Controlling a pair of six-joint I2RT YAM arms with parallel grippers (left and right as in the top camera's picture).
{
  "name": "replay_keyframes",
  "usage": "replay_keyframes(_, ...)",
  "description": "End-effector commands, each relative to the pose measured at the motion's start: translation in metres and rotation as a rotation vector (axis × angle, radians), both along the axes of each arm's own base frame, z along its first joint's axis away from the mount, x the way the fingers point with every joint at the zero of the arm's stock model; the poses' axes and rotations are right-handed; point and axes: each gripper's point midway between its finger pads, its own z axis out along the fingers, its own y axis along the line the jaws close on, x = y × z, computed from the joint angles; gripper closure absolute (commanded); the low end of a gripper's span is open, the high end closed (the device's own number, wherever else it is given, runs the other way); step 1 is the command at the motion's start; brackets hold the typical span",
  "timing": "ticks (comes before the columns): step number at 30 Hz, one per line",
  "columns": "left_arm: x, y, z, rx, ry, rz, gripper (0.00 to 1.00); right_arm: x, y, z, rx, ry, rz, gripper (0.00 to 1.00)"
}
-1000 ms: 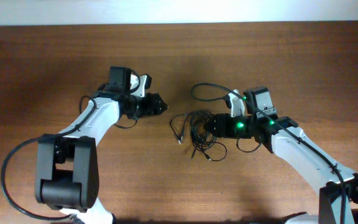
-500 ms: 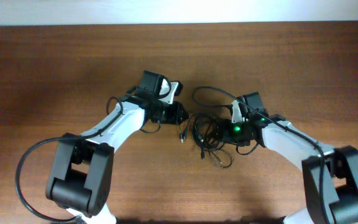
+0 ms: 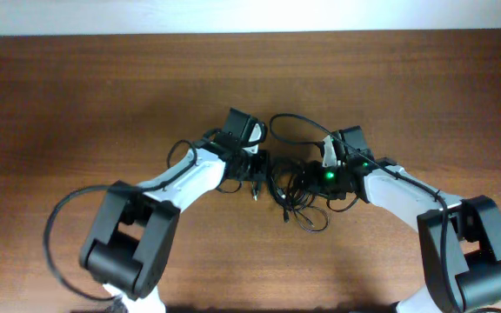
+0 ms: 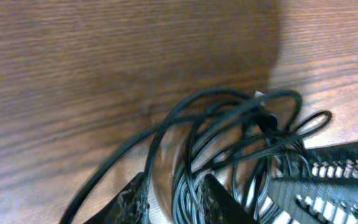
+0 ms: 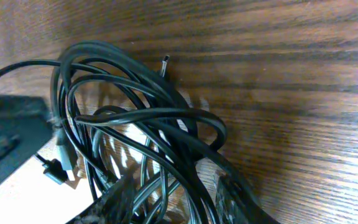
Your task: Untangle cables
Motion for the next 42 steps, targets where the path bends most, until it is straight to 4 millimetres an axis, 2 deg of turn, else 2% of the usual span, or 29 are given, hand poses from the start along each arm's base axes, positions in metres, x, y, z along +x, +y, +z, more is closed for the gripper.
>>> replay_keyframes(1,-0.004,-0.01,-0.005,-0.045,0.032,-0.01,0.71,-0.006,-0.008,-0.018,-0.044,0.042,-0.015,0.57)
replay_keyframes(7,-0.007,-0.009,-0.02,-0.036,0.076,0.013,0.77,-0.006,-0.008,-0.018,-0.044,0.042,-0.014,0.57)
replay_keyframes(10,-0.012,-0.019,-0.028,-0.036,0.086,-0.001,0.8,-0.006,-0.008,-0.018,-0.045,0.042,-0.015,0.57)
replay_keyframes(11,-0.012,-0.022,-0.027,-0.04,0.08,-0.007,0.87,-0.006,-0.008,-0.018,-0.044,0.042,-0.015,0.57)
replay_keyframes(12,-0.012,-0.022,-0.027,-0.04,0.079,-0.007,1.0,-0.006,-0.008,-0.018,-0.045,0.042,-0.015,0.57)
replay_keyframes(14,-0.013,-0.027,-0.023,-0.069,0.089,-0.019,1.0,-0.006,-0.008,-0.018,-0.045,0.042,-0.014,0.57)
replay_keyframes(17,-0.012,-0.042,0.016,-0.285,0.079,-0.176,1.0,-0.006,-0.009,-0.018,-0.049,0.044,-0.015,0.57)
replay_keyframes(20,-0.008,-0.022,0.042,-0.416,0.059,-0.239,1.0,-0.006,-0.009,-0.018,-0.049,0.044,-0.015,0.58)
replay_keyframes(22,-0.003,-0.007,0.058,-0.526,0.035,-0.276,1.0,-0.006,-0.009,-0.018,-0.049,0.044,-0.016,0.75)
replay_keyframes(24,0.001,0.008,0.073,-0.623,0.011,-0.294,1.0,-0.006,-0.009,-0.018,-0.049,0.044,-0.015,0.86)
replay_keyframes(26,0.002,0.022,0.086,-0.705,-0.005,-0.3,1.0,-0.006,-0.009,-0.018,-0.049,0.044,-0.015,0.94)
replay_keyframes(28,0.002,0.028,0.094,-0.754,-0.032,-0.32,1.0,-0.006,-0.009,-0.018,-0.049,0.044,-0.016,0.95)
replay_keyframes(29,0.007,0.033,0.087,-0.711,-0.037,-0.297,0.98,-0.006,-0.009,-0.018,-0.049,0.044,-0.015,0.96)
replay_keyframes(30,0.015,0.043,0.068,-0.594,-0.036,-0.24,0.8,-0.006,-0.009,-0.018,-0.049,0.044,-0.015,0.96)
replay_keyframes(31,0.022,0.052,0.052,-0.493,-0.014,-0.174,0.57,-0.006,-0.009,-0.018,-0.049,0.044,-0.015,0.96)
replay_keyframes(32,0.026,0.063,0.037,-0.404,0.026,-0.089,0.51,-0.006,-0.009,-0.018,-0.049,0.044,-0.015,0.96)
replay_keyframes(34,0.029,0.079,0.02,-0.286,0.072,0.018,0.51,-0.006,-0.009,-0.018,-0.049,0.044,-0.015,0.96)
replay_keyframes(35,0.031,0.084,0.015,-0.253,0.082,0.05,0.45,-0.006,-0.009,-0.018,-0.049,0.044,-0.015,0.96)
replay_keyframes(36,0.03,0.085,0.014,-0.248,0.084,0.053,0.39,-0.006,-0.008,-0.018,-0.048,0.044,-0.015,0.96)
replay_keyframes(37,0.029,0.083,0.015,-0.258,0.088,0.048,0.39,-0.006,-0.007,-0.016,-0.038,0.042,-0.008,0.95)
replay_keyframes(39,0.027,0.077,0.022,-0.305,0.077,0.008,0.4,0.005,0.003,0.016,0.023,-0.034,0.058,0.87)
replay_keyframes(41,0.027,0.068,0.031,-0.363,0.051,-0.045,0.4,0.017,0.005,0.057,0.032,-0.072,0.064,0.82)
replay_keyframes(42,0.026,0.067,0.031,-0.364,0.052,-0.048,0.37,0.02,0.007,0.068,0.033,-0.091,0.076,0.72)
